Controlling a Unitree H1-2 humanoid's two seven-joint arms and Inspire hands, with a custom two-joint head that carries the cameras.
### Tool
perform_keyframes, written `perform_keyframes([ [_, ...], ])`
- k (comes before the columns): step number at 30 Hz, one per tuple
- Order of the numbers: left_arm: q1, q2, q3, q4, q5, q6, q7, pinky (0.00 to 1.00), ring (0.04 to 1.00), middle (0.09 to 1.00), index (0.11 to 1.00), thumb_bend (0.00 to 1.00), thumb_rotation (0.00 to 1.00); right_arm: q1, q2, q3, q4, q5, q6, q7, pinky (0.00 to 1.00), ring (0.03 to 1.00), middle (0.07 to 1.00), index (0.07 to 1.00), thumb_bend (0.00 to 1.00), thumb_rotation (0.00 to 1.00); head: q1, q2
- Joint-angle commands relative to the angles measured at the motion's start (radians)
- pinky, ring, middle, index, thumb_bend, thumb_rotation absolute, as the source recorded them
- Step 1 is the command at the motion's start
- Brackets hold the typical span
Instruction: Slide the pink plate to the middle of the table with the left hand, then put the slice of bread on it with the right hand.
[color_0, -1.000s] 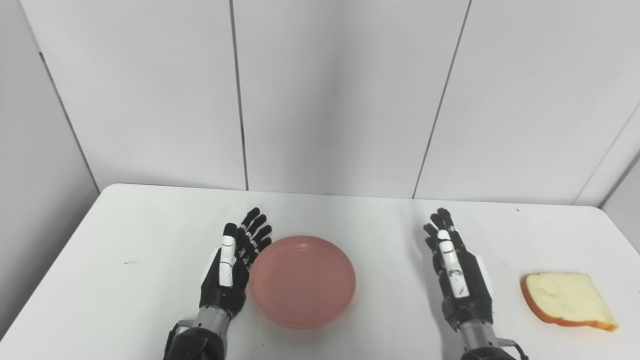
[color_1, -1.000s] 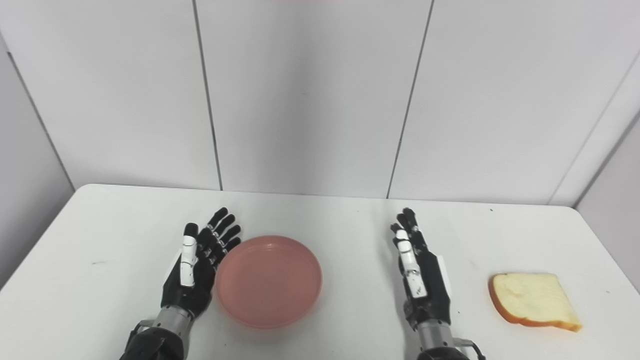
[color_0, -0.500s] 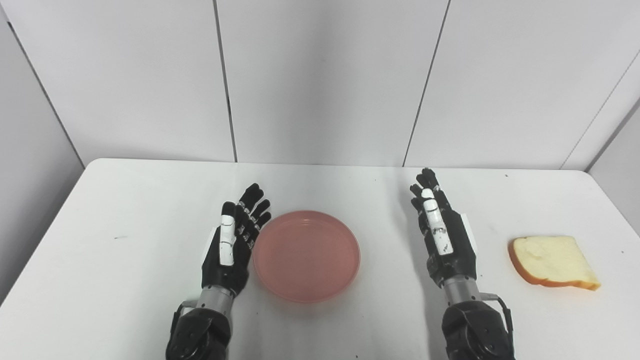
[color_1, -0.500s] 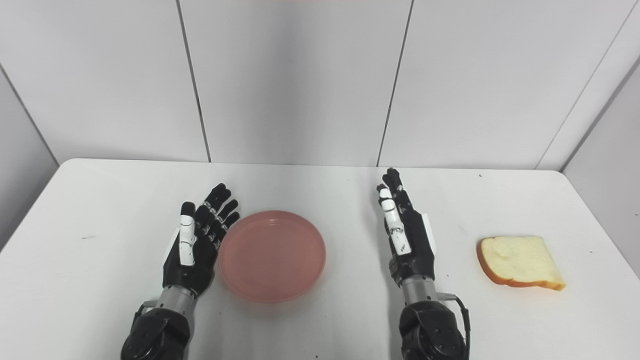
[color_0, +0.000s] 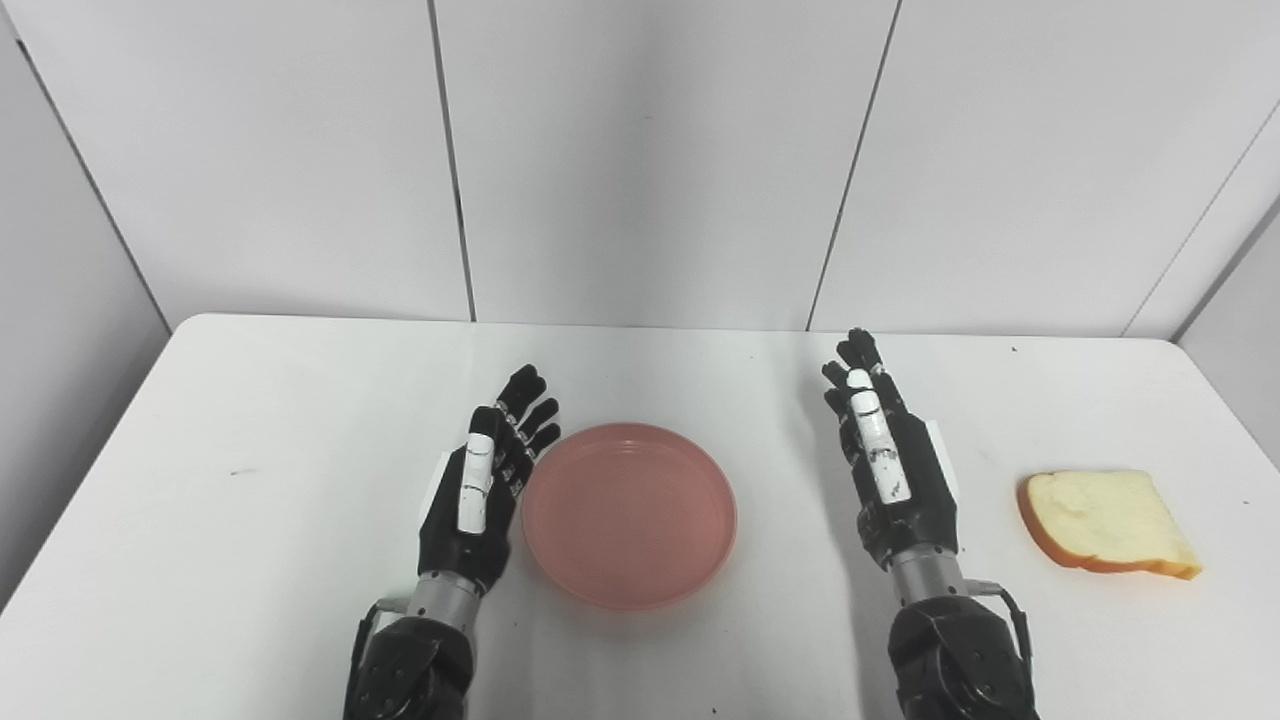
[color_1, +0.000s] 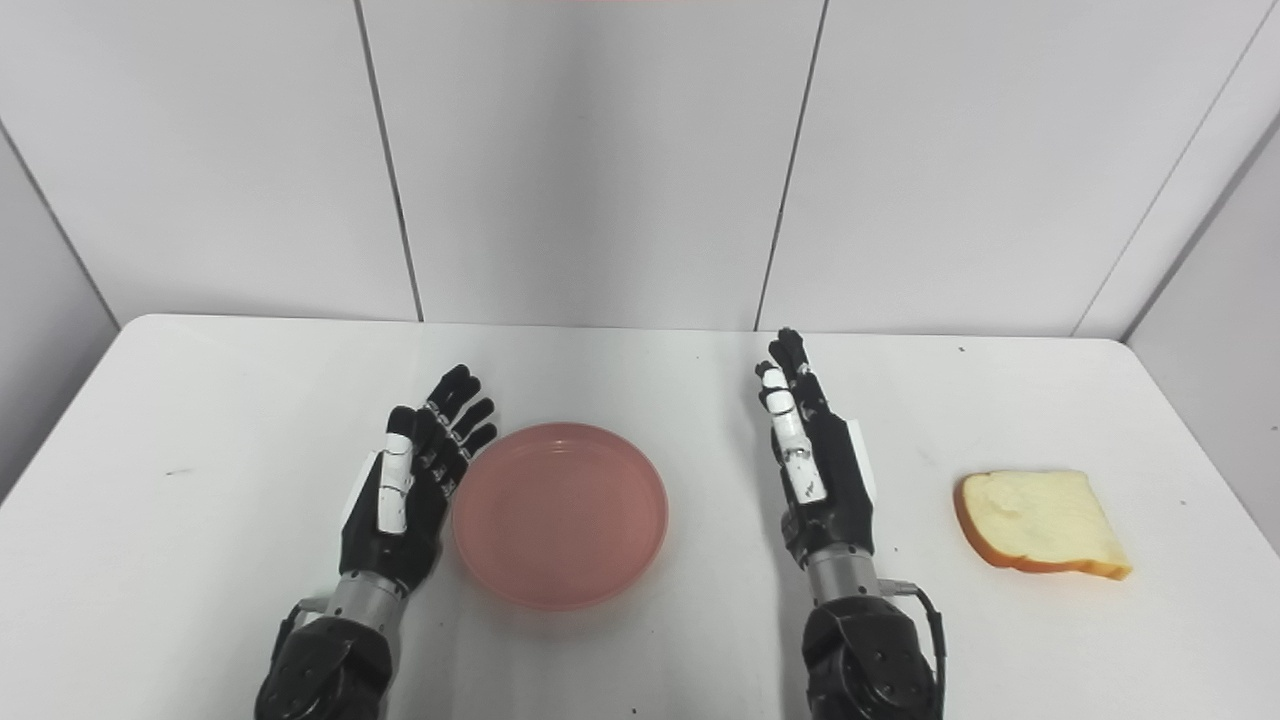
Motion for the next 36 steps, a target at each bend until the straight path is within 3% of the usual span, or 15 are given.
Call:
perform_keyframes([
  [1,0.018,-0.013,-0.012,0.031,-0.002,-0.038,-0.018,0.9,0.92,0.956,0.876,0.8,0.92,-0.024,-0.006,-0.005,-0.042,0.007,0.0,0.004,0.97,0.942,0.96,0.953,0.62,0.77,0.001,0.0],
  [5,0.015,-0.006,-0.016,0.039,0.003,-0.036,-0.017,0.91,0.928,0.956,0.873,0.8,0.93,-0.036,-0.022,-0.013,-0.033,0.008,-0.018,0.01,0.97,0.945,0.958,0.96,0.6,0.75,-0.012,-0.009],
  [8,0.007,-0.004,-0.013,0.056,0.005,-0.056,-0.014,0.9,0.925,0.963,0.875,0.79,0.93,-0.057,-0.061,-0.028,-0.026,0.008,-0.027,0.021,0.96,0.934,0.946,0.945,0.66,0.69,-0.028,-0.017],
  [11,-0.002,-0.001,-0.013,0.075,0.01,-0.06,-0.011,0.89,0.926,0.968,0.888,0.79,0.93,-0.075,-0.129,-0.04,-0.03,-0.001,-0.036,0.049,0.95,0.919,0.93,0.931,0.68,0.64,-0.04,-0.028],
  [15,-0.007,0.005,-0.016,0.083,0.027,-0.046,0.001,0.93,0.952,0.977,0.901,0.8,0.95,-0.088,-0.213,-0.051,-0.07,-0.067,-0.052,0.047,0.89,0.884,0.881,0.903,0.66,0.48,-0.053,-0.035],
  [20,-0.008,0.014,-0.021,0.078,0.064,-0.028,0.015,0.94,0.965,0.984,0.919,0.79,0.99,-0.084,-0.305,-0.073,-0.127,-0.107,-0.019,0.057,0.78,0.874,0.944,0.905,0.69,0.43,-0.068,-0.044],
  [22,-0.008,0.018,-0.025,0.075,0.079,-0.025,0.021,0.94,0.957,0.982,0.921,0.78,1.0,-0.074,-0.342,-0.083,-0.128,-0.124,-0.007,0.062,0.8,0.892,0.964,0.912,0.69,0.41,-0.073,-0.048],
  [24,-0.009,0.022,-0.025,0.076,0.081,-0.021,0.022,0.94,0.957,0.982,0.923,0.76,1.0,-0.055,-0.42,-0.084,-0.107,-0.197,-0.035,0.076,0.81,0.897,0.958,0.918,0.7,0.45,-0.093,-0.062],
  [29,-0.011,0.033,-0.017,0.054,0.071,0.015,0.021,0.91,0.965,0.988,0.927,0.75,1.0,-0.019,-0.587,-0.102,-0.08,-0.202,-0.019,0.179,0.89,0.944,0.955,0.914,0.76,0.42,-0.19,-0.092],
  [30,-0.011,0.04,-0.015,0.048,0.07,0.022,0.018,0.9,0.968,0.99,0.929,0.74,1.0,-0.013,-0.615,-0.1,-0.079,-0.207,-0.003,0.196,0.88,0.946,0.953,0.911,0.79,0.42,-0.239,-0.102],
  [32,-0.01,0.05,-0.013,0.032,0.07,0.033,0.018,0.89,0.973,0.989,0.923,0.73,1.0,-0.003,-0.678,-0.088,-0.073,-0.236,0.02,0.231,0.81,0.947,0.963,0.908,0.85,0.42,-0.262,-0.108],
  [36,-0.006,0.065,-0.003,0.019,0.055,0.046,0.01,0.9,0.966,0.981,0.901,0.74,1.0,0.006,-0.772,-0.046,-0.02,-0.326,-0.006,0.274,0.82,0.961,0.998,0.957,0.9,0.4,-0.32,-0.116],
])
